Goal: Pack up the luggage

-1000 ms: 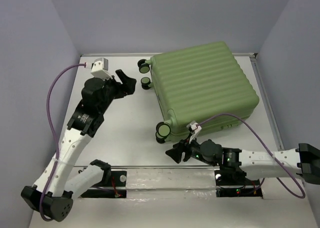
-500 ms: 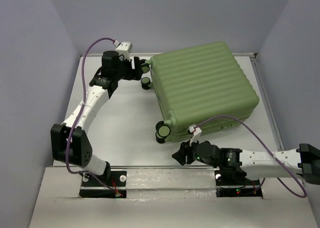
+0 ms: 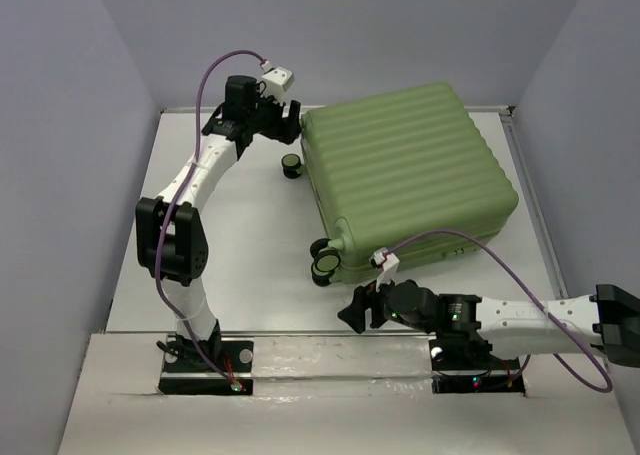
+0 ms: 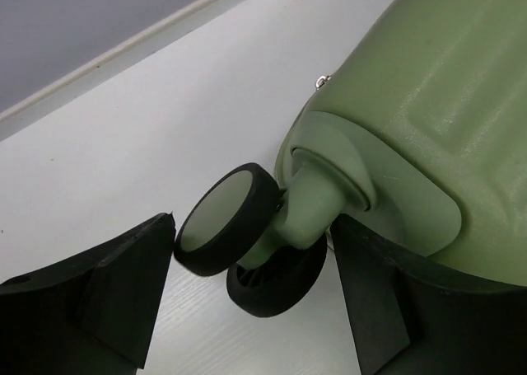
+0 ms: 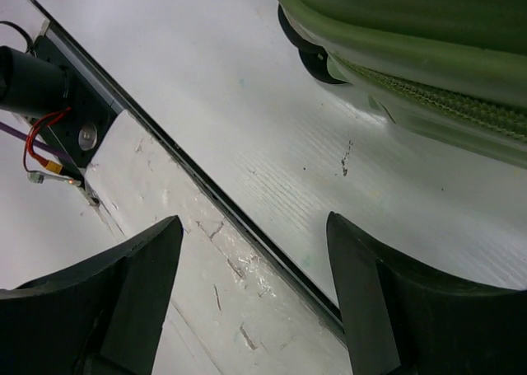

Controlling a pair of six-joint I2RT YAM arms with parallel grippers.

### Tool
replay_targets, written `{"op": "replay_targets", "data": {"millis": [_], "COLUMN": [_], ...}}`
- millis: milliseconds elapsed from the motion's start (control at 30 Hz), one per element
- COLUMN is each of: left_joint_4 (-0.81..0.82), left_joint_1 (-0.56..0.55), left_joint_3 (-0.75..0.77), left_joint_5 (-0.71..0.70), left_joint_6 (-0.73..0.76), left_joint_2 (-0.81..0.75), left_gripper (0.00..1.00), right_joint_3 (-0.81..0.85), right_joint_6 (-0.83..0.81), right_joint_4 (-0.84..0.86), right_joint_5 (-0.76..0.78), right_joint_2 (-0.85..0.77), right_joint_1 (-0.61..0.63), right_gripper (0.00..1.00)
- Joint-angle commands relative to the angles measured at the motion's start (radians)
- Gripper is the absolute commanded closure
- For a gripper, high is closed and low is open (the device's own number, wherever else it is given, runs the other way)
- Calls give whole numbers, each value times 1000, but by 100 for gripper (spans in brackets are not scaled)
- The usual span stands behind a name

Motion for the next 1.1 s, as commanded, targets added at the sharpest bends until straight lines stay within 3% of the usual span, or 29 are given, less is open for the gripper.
{"op": "replay_targets", "data": {"millis": [0,133,233,267,333,367,400,467,533,633,900,1000,1067], "left_joint_4": [-52,-92,-82,-83,-82,-77,-48,-7,45,99,161,155,140], "left_joint_1": [-33,-51,-64,-68,-77,-79,-79,-77,-68,-45,-15,-19,-24], "left_joint_3": [123,194,220,228,243,242,217,165,76,-43,-274,-312,-349], "left_joint_5": [19,13,11,1,-42,-56,-96,-148,-232,-294,-329,-331,-322], "left_joint_6": [66,83,83,85,86,83,67,47,22,-22,-142,-167,-173], "left_joint_2": [41,103,130,138,158,161,158,135,94,51,-40,-83,-130], "left_gripper": [14,21,39,56,71,90,94,94,94,94,94,94,94], "right_joint_3": [4,-5,-25,-32,-58,-65,-71,-65,-31,9,10,33,47], "right_joint_6": [-3,8,31,54,91,132,154,218,282,304,169,99,-31], "right_joint_4": [37,37,35,32,14,0,-40,-96,-256,-405,-440,-431,-335], "right_joint_5": [-18,-20,-6,-2,37,53,95,148,245,362,443,488,494], "right_joint_2": [-15,-17,-26,-29,-57,-70,-98,-124,-164,-224,-414,-428,-405], "right_joint_1": [5,5,5,5,5,5,5,5,-5,-68,-421,-458,-491], "right_gripper": [24,24,25,25,27,30,42,56,81,93,93,93,93]}}
